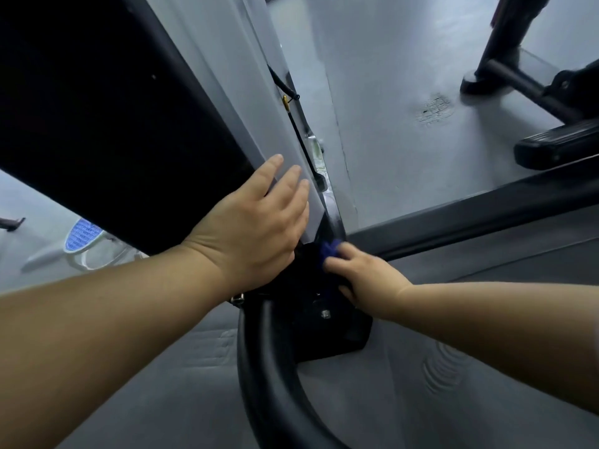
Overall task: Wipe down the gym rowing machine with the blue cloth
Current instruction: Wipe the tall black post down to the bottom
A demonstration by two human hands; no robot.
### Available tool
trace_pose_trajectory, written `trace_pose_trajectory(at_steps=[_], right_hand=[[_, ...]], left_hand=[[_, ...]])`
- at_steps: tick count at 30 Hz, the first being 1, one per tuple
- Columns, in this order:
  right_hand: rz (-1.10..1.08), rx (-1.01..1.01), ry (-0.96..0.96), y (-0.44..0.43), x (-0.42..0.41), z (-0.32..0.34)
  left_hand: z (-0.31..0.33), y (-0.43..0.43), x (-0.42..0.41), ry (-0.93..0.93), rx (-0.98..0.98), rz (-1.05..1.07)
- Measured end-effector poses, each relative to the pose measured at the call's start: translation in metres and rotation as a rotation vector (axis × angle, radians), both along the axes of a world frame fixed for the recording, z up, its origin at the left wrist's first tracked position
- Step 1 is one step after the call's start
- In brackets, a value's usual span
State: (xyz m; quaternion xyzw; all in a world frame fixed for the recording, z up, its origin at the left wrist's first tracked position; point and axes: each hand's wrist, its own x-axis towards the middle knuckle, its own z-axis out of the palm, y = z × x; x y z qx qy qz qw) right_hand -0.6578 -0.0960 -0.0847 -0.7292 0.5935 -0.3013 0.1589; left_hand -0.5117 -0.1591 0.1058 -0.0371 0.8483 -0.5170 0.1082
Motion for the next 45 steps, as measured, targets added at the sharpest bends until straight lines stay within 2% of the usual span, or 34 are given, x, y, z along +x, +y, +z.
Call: trace_pose_trajectory(at_steps=[2,3,8,10,12,15,19,21,26,29,32,36,38,40,43,45], right_hand=[[-0.011,0.150,0.048,0.003,-0.001,-0.005],[-0.045,0.152,0.020,0.003,0.001,-0.004],[-0.196,-0.082,-0.314,0.000,0.023,0.020],[-0.140,-0.067,-0.252,0.004,0.025,0.008],[-0.060,0.049,-0.127,0.009,0.021,-0.010],[-0.083,0.137,-0.070,0.006,0.013,-0.008],[-0.236,-0.049,-0.350,-0.002,0.021,0.029],[-0.293,-0.011,-0.449,-0.003,0.028,0.040],[-0.190,0.285,-0.224,0.011,0.038,0.015],[-0.206,0.293,-0.237,0.008,0.032,0.026],[-0.372,0.225,-0.391,-0.002,0.032,0.041],[-0.462,0.519,-0.488,-0.011,0.029,0.043],[-0.467,0.583,-0.557,-0.009,0.026,0.053],[-0.492,0.519,-0.662,-0.003,0.024,0.079],[-0.472,0.372,-0.992,0.008,0.027,0.142],[-0.415,0.246,-1.124,0.015,0.031,0.196]], left_hand=[[-0.001,0.001,0.000,0.003,-0.005,-0.001],[-0.001,0.001,0.001,-0.004,-0.007,0.003],[0.001,0.000,0.002,-0.005,0.008,0.001],[-0.001,-0.001,0.002,0.011,0.011,-0.015],[-0.003,-0.001,0.002,0.015,0.032,-0.031],[-0.002,-0.001,0.002,0.014,0.053,-0.040],[-0.006,-0.002,0.003,0.038,0.093,-0.064],[-0.008,-0.002,0.004,0.065,0.119,-0.084],[-0.015,-0.002,0.005,0.099,0.114,-0.085],[-0.012,0.001,0.007,0.076,0.124,-0.087],[-0.007,0.004,0.011,0.044,0.148,-0.093],[0.010,0.012,0.029,0.091,0.149,-0.071],[0.020,0.012,0.047,0.125,0.133,-0.093],[0.034,0.012,0.066,0.165,0.165,-0.115],[0.061,0.015,0.090,0.279,0.173,-0.101],[0.082,0.017,0.096,0.401,0.187,-0.116]])
